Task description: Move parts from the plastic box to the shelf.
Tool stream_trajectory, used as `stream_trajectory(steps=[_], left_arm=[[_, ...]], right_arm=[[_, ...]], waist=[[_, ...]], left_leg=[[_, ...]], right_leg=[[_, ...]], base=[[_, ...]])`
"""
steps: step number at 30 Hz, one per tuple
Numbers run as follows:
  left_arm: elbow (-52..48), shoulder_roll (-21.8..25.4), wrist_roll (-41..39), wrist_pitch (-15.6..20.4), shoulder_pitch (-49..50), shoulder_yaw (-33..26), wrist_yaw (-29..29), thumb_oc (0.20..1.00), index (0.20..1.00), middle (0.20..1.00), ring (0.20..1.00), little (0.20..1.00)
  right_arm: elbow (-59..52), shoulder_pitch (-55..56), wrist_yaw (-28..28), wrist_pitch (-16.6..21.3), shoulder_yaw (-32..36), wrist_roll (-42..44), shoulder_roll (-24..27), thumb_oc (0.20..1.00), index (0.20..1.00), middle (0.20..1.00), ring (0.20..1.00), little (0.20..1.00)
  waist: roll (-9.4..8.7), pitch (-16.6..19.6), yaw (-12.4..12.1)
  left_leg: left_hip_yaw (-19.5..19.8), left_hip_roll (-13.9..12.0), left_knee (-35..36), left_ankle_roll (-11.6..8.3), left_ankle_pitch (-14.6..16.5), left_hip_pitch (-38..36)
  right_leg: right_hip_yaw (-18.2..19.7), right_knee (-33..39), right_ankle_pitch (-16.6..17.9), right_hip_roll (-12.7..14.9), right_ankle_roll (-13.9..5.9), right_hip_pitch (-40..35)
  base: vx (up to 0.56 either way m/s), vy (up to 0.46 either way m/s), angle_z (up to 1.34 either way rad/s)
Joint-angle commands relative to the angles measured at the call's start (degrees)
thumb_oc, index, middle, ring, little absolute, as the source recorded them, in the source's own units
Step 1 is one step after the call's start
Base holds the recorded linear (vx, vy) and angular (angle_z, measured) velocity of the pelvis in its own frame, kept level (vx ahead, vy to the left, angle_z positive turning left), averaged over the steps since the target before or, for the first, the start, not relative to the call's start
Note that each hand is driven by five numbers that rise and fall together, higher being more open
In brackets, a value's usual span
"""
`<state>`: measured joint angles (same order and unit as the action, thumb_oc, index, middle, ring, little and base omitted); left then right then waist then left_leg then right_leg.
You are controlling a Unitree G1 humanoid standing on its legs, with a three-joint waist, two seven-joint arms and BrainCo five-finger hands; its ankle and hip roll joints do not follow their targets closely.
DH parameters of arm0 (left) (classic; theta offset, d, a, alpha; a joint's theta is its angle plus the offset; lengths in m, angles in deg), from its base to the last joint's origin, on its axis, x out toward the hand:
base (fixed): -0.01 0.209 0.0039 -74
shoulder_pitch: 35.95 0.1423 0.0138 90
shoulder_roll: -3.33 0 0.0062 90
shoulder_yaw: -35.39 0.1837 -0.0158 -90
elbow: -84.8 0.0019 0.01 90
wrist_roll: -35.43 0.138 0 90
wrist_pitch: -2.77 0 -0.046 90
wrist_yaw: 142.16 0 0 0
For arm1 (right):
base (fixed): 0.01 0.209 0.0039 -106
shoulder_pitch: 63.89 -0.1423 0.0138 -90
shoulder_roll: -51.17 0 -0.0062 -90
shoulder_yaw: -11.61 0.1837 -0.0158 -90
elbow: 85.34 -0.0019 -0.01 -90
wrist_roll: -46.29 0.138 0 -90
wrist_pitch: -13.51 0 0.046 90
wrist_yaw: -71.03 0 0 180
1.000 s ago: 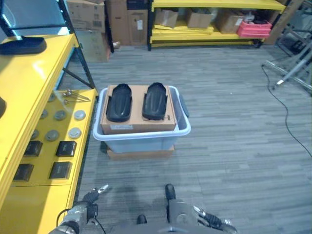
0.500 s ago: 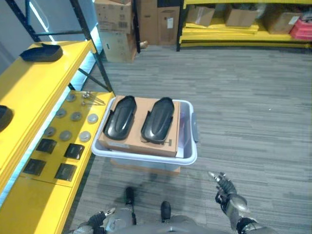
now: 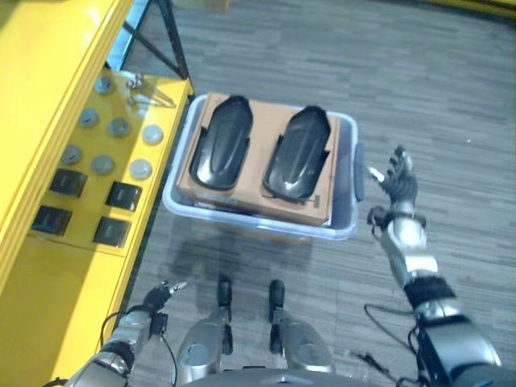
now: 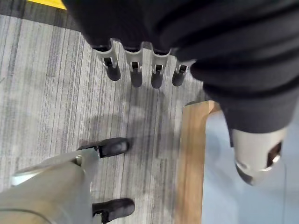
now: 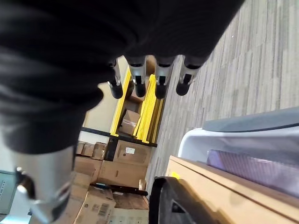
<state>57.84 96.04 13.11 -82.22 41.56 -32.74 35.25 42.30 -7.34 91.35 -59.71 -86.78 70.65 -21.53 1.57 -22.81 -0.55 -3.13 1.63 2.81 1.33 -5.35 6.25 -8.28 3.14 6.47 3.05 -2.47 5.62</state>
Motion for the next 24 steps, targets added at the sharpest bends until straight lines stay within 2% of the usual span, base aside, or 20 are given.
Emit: stream_trajectory(steps=[1,3,5,8,10,12,13,20,22,24], left_arm=[[1.06,-0.31,0.3,1.44,0.26,2.51,-1.03,1.0,1.0,1.0,1.0,1.0],[2.39,-0.77,-2.14,-0.73,-0.11,4.24,-1.15,1.0,1.0,1.0,1.0,1.0],[3.9,-1.13,-1.44,-2.23,-0.05,4.28,-1.74,1.0,1.0,1.0,1.0,1.0],[5.74,-1.23,-0.19,-1.47,0.52,4.36,1.28,1.0,1.0,1.0,1.0,1.0],[6.16,-1.17,-2.71,-0.87,0.56,3.02,3.02,1.0,1.0,1.0,1.0,1.0],[5.19,-1.09,-2.8,1.2,0.26,2.41,3.87,1.0,1.0,1.0,1.0,1.0],[4.92,-1.13,-4.07,2.64,0.18,2.69,4.55,1.0,1.0,1.0,1.0,1.0],[3.75,-1.56,-3.72,3.69,-0.29,3.96,4.47,1.0,1.0,1.0,1.0,1.0],[4.2,-1.8,-3.84,2.59,-0.28,4.47,4.88,1.0,1.0,1.0,1.0,1.0],[4.49,-1.98,-3.32,2.09,-0.11,4.48,4.88,1.0,1.0,1.0,1.0,1.0]], right_arm=[[3.06,-3.25,5.24,-2.24,-2.48,-1.75,5.14,1.0,1.0,1.0,1.0,1.0],[9.38,-11.75,8.39,-6.19,-5.26,-1.77,7.21,1.0,1.0,1.0,1.0,1.0],[11.29,-14.82,9.57,-9.54,-7.19,-1.34,7.11,1.0,1.0,1.0,1.0,1.0],[13.82,-17.53,7.56,-13.87,-10.04,-2.97,6.32,1.0,1.0,1.0,1.0,1.0],[16.06,-18.34,4.1,-19.66,-12.75,-5.33,5.59,1.0,1.0,1.0,1.0,1.0],[18.51,-17.6,1.53,-27.18,-16.18,-8.79,4.38,1.0,1.0,1.0,1.0,1.0],[22.02,-17.5,2.6,-29.05,-17.31,-10.08,3.67,1.0,1.0,1.0,1.0,1.0],[29.69,-16.81,4.56,-32.08,-16.68,-11.02,2.33,1.0,1.0,1.0,1.0,1.0],[32.51,-15.69,5.81,-31.9,-15.32,-9.14,1.58,1.0,1.0,1.0,1.0,1.0],[33.22,-14.88,7.03,-30.03,-14.48,-7.89,1.51,1.0,1.0,1.0,1.0,1.0]], waist=[[-0.96,1.61,-1.58],[-0.35,0.08,-3.27],[-0.17,-0.71,-4.0],[0.29,-1.69,-4.91],[0.62,-2.34,-5.16],[0.83,-3.0,-5.55],[1.01,-3.03,-5.93],[1.99,-2.66,-6.48],[2.4,-2.28,-6.49],[2.56,-2.19,-6.4]], left_leg=[[1.53,-2.41,-6.38,-2.35,3.55,3.93],[2.87,-1.8,-7.71,-2.57,3.79,5.79],[3.08,-1.51,-8.66,-2.61,4.15,6.36],[3.22,-1.16,-9.6,-2.56,4.4,7.28],[3.3,-1.11,-9.4,-2.65,4.37,7.3],[3.22,-1.3,-8.03,-2.72,3.9,6.67],[3.22,-1.41,-7.42,-2.74,3.72,6.39],[3.22,-1.49,-4.78,-2.82,3.03,5.04],[3.17,-1.58,-3.71,-2.82,2.78,4.35],[3.16,-1.66,-3.54,-2.86,2.71,4.2]], right_leg=[[1.17,-5.19,-3.17,5.62,-3.16,2.08],[0.31,-5.52,-3.29,6.31,-3.08,3.08],[-0.34,-5.33,-3.11,6.87,-2.95,3.18],[-0.73,-5.57,-3.12,7.42,-2.83,3.57],[-0.77,-5.54,-3.12,7.57,-2.8,3.59],[-1.17,-5.25,-2.7,7.85,-3.06,3.55],[-1.5,-5.04,-2.59,8.0,-3.14,3.38],[-2.41,-3.49,-1.97,8.12,-3.57,2.49],[-2.68,-3.0,-1.75,8.12,-3.62,2.24],[-2.71,-2.93,-1.69,8.12,-3.58,2.24]], base=[[-0.09,0.023,0.15],[-0.02,0.032,0.3],[0.02,0.04,0.24],[0.0,0.053,0.15],[-0.02,0.072,0.04],[-0.05,0.034,0.0],[-0.04,0.007,0.03],[-0.01,0.006,0.03],[-0.02,0.003,0.03],[-0.02,-0.005,0.04]])
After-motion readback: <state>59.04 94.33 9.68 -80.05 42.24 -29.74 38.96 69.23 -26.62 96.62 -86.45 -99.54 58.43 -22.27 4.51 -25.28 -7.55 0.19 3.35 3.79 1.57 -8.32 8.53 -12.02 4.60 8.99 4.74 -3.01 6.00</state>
